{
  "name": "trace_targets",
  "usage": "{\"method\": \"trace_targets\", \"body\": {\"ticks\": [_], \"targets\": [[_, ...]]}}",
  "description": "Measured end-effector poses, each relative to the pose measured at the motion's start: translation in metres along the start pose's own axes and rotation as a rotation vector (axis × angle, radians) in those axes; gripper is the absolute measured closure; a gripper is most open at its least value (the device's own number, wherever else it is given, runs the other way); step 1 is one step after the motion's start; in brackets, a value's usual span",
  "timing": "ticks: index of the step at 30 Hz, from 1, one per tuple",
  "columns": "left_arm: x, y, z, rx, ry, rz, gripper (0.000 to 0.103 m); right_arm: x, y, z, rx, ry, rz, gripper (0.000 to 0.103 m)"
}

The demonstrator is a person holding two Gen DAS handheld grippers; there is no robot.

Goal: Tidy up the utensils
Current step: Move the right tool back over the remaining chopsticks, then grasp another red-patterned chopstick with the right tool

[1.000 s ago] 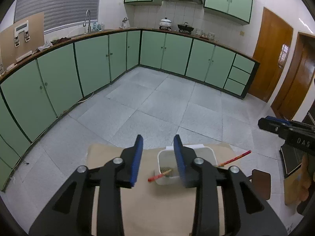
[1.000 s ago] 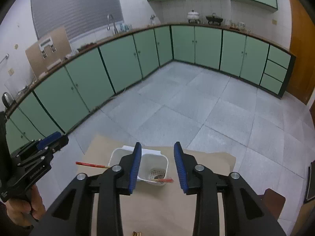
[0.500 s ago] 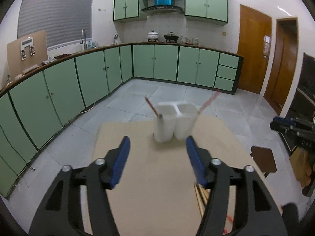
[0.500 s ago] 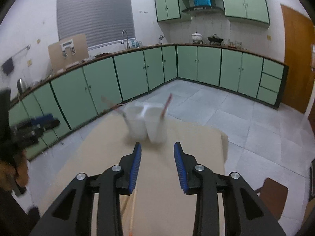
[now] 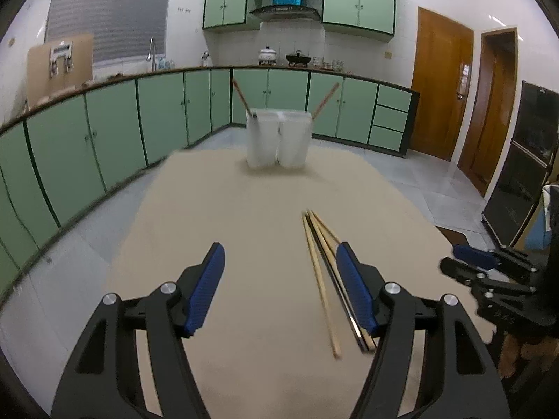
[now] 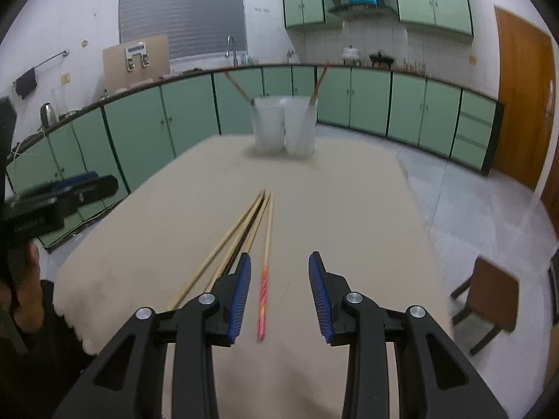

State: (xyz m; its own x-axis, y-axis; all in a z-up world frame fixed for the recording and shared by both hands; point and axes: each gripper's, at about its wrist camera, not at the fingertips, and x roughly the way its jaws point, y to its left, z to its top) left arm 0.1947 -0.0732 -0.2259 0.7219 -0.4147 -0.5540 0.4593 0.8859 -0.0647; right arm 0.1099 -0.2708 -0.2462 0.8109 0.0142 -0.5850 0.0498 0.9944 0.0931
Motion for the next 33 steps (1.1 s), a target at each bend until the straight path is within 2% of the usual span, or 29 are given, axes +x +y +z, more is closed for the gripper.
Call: {"method": "trace_targets", "body": {"ticks": [4,8,13,19,21,22,23,24,25,26,27,29,33], "targets": [[0.008,-0.006,-0.039,-0.037,0.041,0.008,0.038,0.013,0.002,-0.024,0.012,0.053,-0.006,0.069],[0.024,-0.012,-0.064,-0.019,0.082,0.019,0.038,0.027,0.0,-0.039,0.012,0.093,-0.005,0.069],[0.047,-0.018,-0.078,-0.002,0.153,0.01,0.038,0.04,0.0,-0.046,0.009,0.125,0.005,0.069],[0.058,-0.027,-0.084,0.019,0.181,0.028,0.038,0.048,0.008,-0.049,-0.021,0.127,0.01,0.07],[0.059,-0.027,-0.083,0.023,0.177,0.036,0.04,0.05,0.009,-0.049,-0.029,0.123,0.003,0.073],[0.06,-0.027,-0.083,0.022,0.176,0.039,0.04,0.051,0.009,-0.049,-0.027,0.123,0.005,0.078],[0.059,-0.029,-0.083,0.024,0.174,0.045,0.044,0.052,0.01,-0.048,-0.025,0.123,0.007,0.086],[0.06,-0.031,-0.083,0.025,0.169,0.049,0.054,0.052,0.011,-0.05,-0.026,0.122,0.006,0.089],[0.061,-0.032,-0.083,0.032,0.166,0.053,0.059,0.052,0.012,-0.05,-0.025,0.122,0.004,0.094],[0.061,-0.034,-0.083,0.041,0.163,0.06,0.071,0.053,0.011,-0.05,-0.023,0.12,0.001,0.097],[0.06,-0.035,-0.083,0.049,0.16,0.064,0.082,0.053,0.01,-0.05,-0.018,0.118,-0.007,0.097],[0.06,-0.037,-0.084,0.05,0.153,0.08,0.095,0.054,0.007,-0.049,-0.003,0.115,-0.018,0.097],[0.055,-0.028,-0.086,-0.001,0.14,0.125,0.096,0.053,0.0,-0.048,0.032,0.108,-0.071,0.097]]}}
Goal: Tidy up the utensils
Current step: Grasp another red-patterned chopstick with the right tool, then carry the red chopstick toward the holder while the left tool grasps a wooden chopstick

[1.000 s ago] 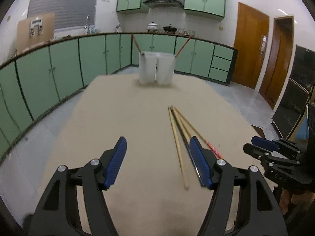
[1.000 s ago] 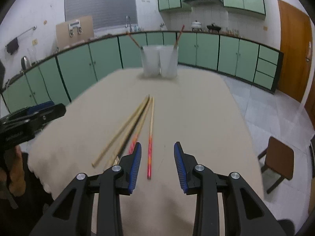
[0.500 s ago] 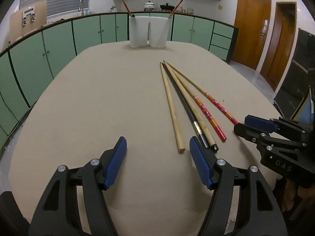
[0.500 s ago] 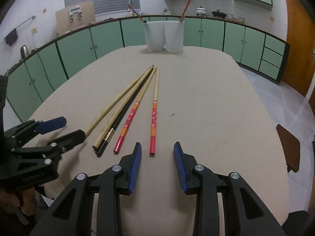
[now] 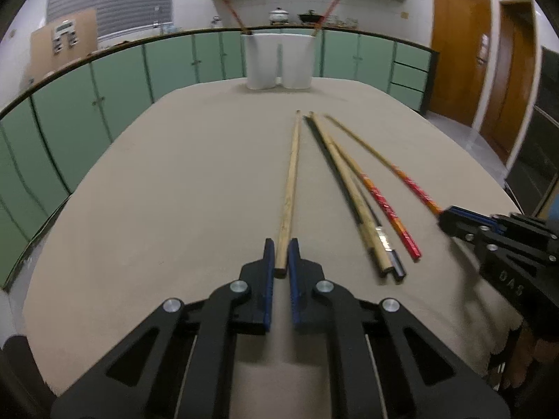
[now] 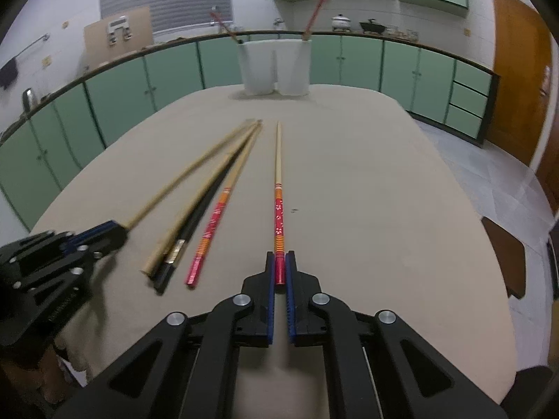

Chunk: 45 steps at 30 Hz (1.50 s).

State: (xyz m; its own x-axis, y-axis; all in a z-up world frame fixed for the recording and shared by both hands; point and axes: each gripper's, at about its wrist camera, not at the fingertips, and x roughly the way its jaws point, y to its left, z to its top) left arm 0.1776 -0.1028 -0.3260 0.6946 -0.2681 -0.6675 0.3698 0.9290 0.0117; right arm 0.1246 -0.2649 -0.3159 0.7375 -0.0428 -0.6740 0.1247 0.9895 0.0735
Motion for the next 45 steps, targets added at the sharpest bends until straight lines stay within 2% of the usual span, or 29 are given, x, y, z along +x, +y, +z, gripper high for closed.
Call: {"method": "trace_targets", "body": {"ticks": [4,8,10,12,14,16,21,24,30,41,45], "targets": [[-0.007,0.013,0.0,-0.061,-0.009,0.043,0.096,-0.002,-0.008,-0.001,0.033,0.002,-0.019,0.097],[-0.005,0.018,-0.003,-0.064,0.013,0.06,0.093,-0.005,-0.006,-0.004,0.031,0.002,-0.001,0.096],[-0.006,0.016,-0.003,-0.05,0.012,0.053,0.085,-0.007,-0.008,-0.005,0.039,0.006,0.005,0.096],[-0.007,0.013,-0.003,-0.032,0.008,0.04,0.082,-0.007,-0.01,-0.005,0.047,0.009,0.01,0.095],[-0.006,0.013,-0.004,-0.022,0.005,0.031,0.083,-0.006,-0.009,-0.005,0.038,0.008,0.007,0.095],[-0.005,0.015,-0.001,-0.03,0.011,0.005,0.097,-0.005,-0.008,-0.004,0.036,0.011,0.006,0.095],[-0.009,0.019,0.005,-0.058,0.027,-0.019,0.097,-0.009,-0.01,-0.001,0.051,0.032,0.025,0.097],[-0.025,0.022,0.014,-0.083,0.027,-0.037,0.097,-0.026,-0.01,0.005,0.055,0.008,0.037,0.097],[-0.06,0.03,0.032,-0.117,0.006,-0.048,0.097,-0.072,-0.005,0.029,0.053,-0.065,0.062,0.097],[-0.116,0.036,0.088,-0.072,-0.093,-0.053,0.097,-0.139,0.001,0.103,-0.006,-0.192,0.095,0.097],[-0.123,0.038,0.107,-0.074,-0.09,-0.079,0.097,-0.144,0.003,0.128,-0.043,-0.182,0.11,0.097]]}}
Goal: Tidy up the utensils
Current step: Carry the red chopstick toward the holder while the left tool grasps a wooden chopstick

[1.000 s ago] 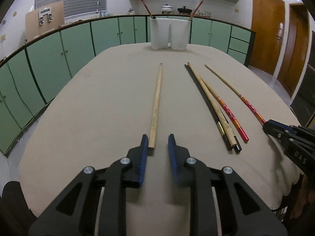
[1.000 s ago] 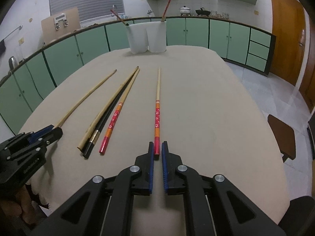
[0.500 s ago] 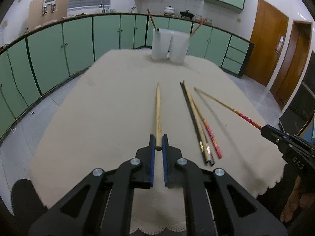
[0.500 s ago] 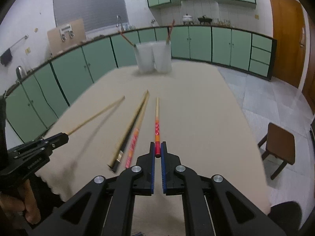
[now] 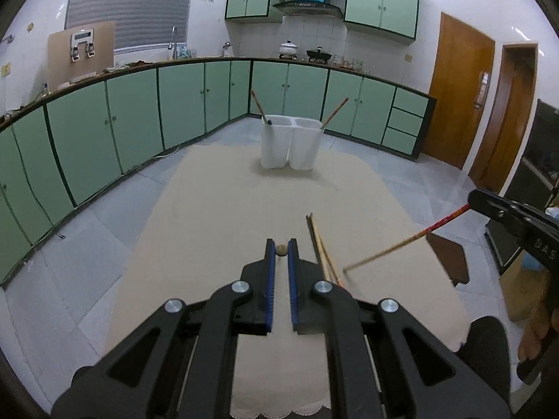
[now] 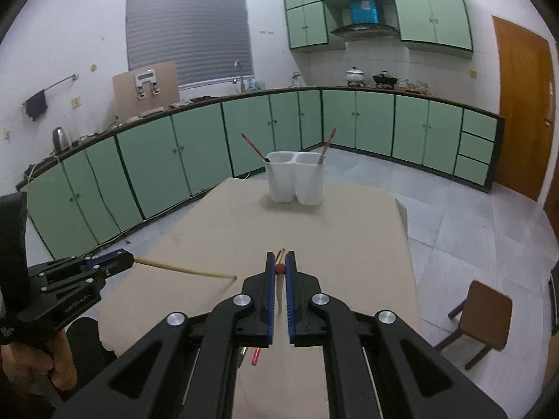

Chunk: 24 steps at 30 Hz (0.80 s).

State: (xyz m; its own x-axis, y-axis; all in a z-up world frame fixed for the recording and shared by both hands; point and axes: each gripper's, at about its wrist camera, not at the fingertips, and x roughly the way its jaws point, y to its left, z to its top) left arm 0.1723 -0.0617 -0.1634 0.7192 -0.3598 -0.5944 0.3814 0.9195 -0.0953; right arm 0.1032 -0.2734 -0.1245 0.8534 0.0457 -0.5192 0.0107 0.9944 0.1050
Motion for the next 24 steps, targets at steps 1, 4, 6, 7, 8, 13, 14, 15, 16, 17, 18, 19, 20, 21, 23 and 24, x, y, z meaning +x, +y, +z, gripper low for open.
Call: {"method": "trace_targets", "body": {"ticks": [1,4,6,7,8,13,14,15,16,17,18,19,20,21,23,24], "targets": [[0.001,0.0,0.003,0.003,0.006,-0.003,0.097,0.004,0.0,0.005,-0.014,0.014,0.001,0.097],[0.003,0.0,0.014,0.006,0.027,-0.02,0.097,0.013,0.0,0.016,-0.039,0.039,0.005,0.097],[0.005,0.001,0.021,0.009,0.041,-0.032,0.097,0.017,-0.004,0.025,-0.039,0.056,0.012,0.097],[0.005,0.001,0.025,0.014,0.045,-0.038,0.097,0.019,-0.006,0.028,-0.04,0.062,0.015,0.097],[0.004,0.001,0.028,0.017,0.046,-0.043,0.097,0.019,-0.007,0.031,-0.04,0.066,0.015,0.097],[0.007,0.0,0.046,0.041,0.075,-0.072,0.097,0.031,-0.017,0.051,-0.045,0.122,0.036,0.097],[0.008,0.002,0.05,0.039,0.081,-0.079,0.097,0.035,-0.018,0.057,-0.047,0.14,0.04,0.097],[0.008,0.002,0.055,0.038,0.089,-0.088,0.097,0.037,-0.019,0.059,-0.046,0.149,0.043,0.097],[0.009,0.003,0.059,0.041,0.09,-0.091,0.097,0.039,-0.021,0.063,-0.048,0.159,0.046,0.097],[0.009,0.003,0.064,0.045,0.093,-0.093,0.097,0.04,-0.02,0.067,-0.052,0.168,0.046,0.097],[0.009,0.003,0.067,0.045,0.094,-0.096,0.097,0.041,-0.021,0.072,-0.057,0.175,0.049,0.097],[0.008,0.003,0.073,0.047,0.094,-0.102,0.097,0.04,-0.019,0.074,-0.061,0.179,0.053,0.097],[0.008,0.004,0.076,0.047,0.095,-0.106,0.097,0.039,-0.019,0.078,-0.066,0.181,0.054,0.097],[0.008,0.005,0.079,0.045,0.097,-0.11,0.097,0.038,-0.018,0.081,-0.072,0.182,0.054,0.097],[0.009,0.006,0.084,0.048,0.104,-0.118,0.097,0.037,-0.016,0.086,-0.081,0.184,0.06,0.097],[0.009,0.005,0.087,0.054,0.108,-0.121,0.097,0.036,-0.016,0.09,-0.081,0.192,0.067,0.097]]}}
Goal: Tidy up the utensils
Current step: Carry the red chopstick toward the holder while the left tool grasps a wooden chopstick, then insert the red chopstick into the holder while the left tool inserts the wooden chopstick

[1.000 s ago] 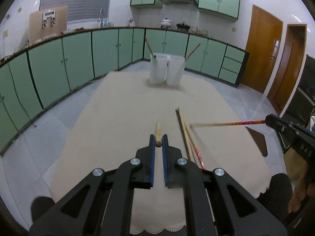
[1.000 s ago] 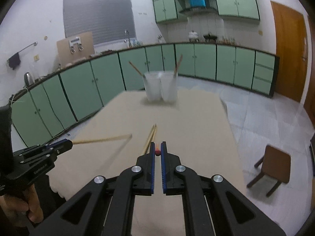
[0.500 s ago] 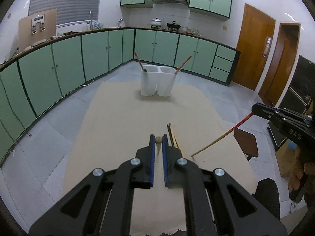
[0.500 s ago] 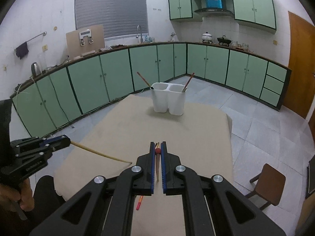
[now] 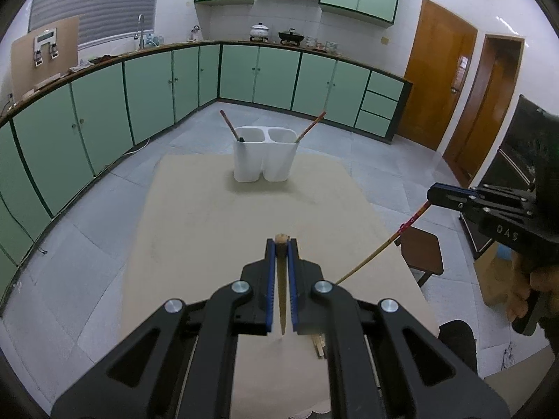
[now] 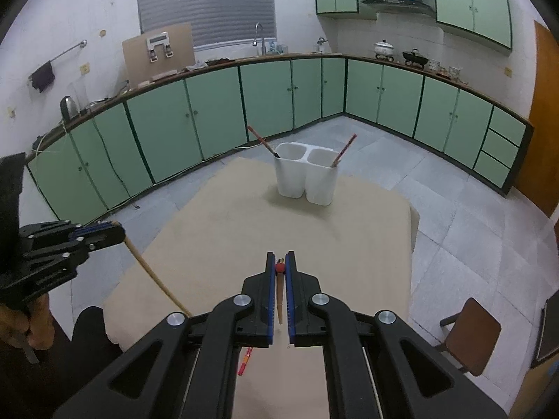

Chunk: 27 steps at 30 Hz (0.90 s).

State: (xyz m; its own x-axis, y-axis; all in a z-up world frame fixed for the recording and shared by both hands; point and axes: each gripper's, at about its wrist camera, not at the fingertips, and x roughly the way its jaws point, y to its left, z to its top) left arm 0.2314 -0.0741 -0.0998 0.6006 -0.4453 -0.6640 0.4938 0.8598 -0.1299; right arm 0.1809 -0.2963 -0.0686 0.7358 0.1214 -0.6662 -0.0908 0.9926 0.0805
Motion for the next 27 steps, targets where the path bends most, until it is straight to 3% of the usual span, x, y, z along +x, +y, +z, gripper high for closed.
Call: {"method": "trace_targets", "body": {"ticks": [5,13,27], "targets": [[0.001,-0.002,0.022,0.031,-0.001,-0.001,0.097,-0.006,-0.003,0.023,-0.001,0.025,0.024,0.097],[0.0,0.002,0.087,0.049,-0.043,-0.014,0.097,-0.01,-0.007,0.08,-0.011,0.054,0.031,0.097],[0.022,0.008,0.193,0.043,-0.153,0.017,0.097,0.012,-0.031,0.173,0.021,0.015,-0.027,0.097]]}}
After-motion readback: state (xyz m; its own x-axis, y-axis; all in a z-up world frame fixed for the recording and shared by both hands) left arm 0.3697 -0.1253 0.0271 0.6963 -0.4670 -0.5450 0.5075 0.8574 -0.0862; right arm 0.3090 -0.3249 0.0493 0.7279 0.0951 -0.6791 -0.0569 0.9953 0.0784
